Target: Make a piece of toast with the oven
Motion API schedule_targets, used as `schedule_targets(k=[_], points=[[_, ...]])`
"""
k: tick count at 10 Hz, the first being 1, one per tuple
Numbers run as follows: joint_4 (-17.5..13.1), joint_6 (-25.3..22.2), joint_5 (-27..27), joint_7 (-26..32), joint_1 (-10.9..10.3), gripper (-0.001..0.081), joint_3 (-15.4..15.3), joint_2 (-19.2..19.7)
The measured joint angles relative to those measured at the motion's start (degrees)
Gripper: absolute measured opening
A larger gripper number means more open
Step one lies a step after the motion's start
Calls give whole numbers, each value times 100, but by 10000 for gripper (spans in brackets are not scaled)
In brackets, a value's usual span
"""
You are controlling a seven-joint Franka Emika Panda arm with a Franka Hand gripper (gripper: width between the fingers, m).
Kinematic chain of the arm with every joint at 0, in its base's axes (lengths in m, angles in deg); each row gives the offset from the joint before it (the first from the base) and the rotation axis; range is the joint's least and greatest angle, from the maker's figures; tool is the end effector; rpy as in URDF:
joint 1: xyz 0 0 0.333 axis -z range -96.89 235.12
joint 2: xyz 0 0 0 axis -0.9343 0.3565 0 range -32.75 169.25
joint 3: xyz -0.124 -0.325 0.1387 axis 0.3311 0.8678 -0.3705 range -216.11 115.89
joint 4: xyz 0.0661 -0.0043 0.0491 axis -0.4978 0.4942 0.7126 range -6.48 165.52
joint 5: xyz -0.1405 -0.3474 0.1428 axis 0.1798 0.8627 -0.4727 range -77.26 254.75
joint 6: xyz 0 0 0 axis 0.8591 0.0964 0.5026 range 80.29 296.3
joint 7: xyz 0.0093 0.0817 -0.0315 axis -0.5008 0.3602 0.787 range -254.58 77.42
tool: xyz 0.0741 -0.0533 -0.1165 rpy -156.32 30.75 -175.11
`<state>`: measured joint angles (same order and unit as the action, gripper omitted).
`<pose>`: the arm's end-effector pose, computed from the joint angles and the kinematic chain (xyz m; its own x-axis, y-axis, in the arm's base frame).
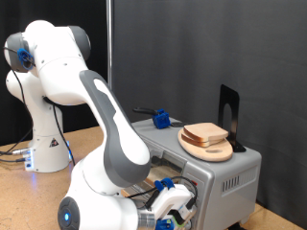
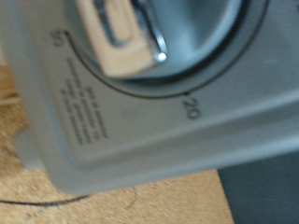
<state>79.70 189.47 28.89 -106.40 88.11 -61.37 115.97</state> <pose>0.7136 -0.0193 0.1764 0.4586 -0.3970 -0.7950 -0.8878 -0.1652 -0.4296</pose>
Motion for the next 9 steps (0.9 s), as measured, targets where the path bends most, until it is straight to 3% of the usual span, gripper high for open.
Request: schedule_targets(k=[3, 7, 9], points=[[139, 89, -29, -9, -9, 105, 10, -93], [566, 213, -972, 1503, 221, 105, -155, -126], [729, 213, -1319, 1967, 305, 104, -201, -143]])
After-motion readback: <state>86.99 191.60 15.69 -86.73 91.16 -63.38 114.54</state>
